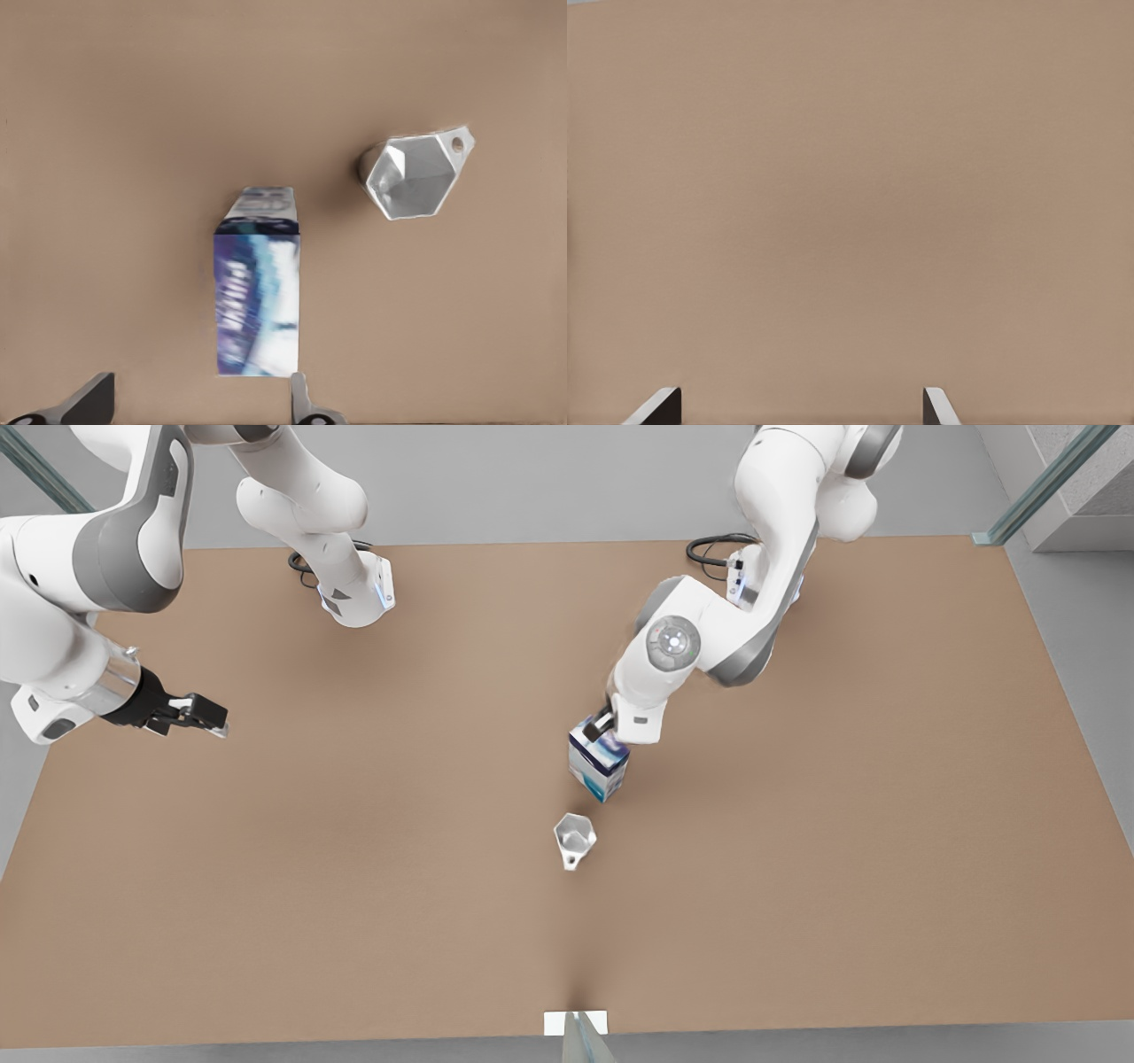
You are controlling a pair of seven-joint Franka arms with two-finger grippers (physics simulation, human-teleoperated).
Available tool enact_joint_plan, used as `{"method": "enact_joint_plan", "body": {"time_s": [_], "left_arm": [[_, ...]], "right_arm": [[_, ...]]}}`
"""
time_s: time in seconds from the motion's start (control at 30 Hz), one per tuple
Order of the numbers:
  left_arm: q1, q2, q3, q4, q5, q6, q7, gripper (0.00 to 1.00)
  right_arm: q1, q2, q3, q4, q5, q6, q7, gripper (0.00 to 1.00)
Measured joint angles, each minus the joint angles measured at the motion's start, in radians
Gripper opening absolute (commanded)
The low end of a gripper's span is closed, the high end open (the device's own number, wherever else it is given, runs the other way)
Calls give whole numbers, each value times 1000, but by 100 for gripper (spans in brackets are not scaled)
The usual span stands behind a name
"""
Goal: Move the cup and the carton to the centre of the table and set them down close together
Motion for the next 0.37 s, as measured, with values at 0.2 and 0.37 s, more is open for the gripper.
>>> {"method": "enact_joint_plan", "body": {"time_s": [0.2,0.37], "left_arm": [[350,-80,35,35,166,-184,1064,100],[390,-71,77,35,227,-187,1062,100]], "right_arm": [[1,1,0,6,-6,2,14,100],[2,12,1,-27,-42,2,16,100]]}}
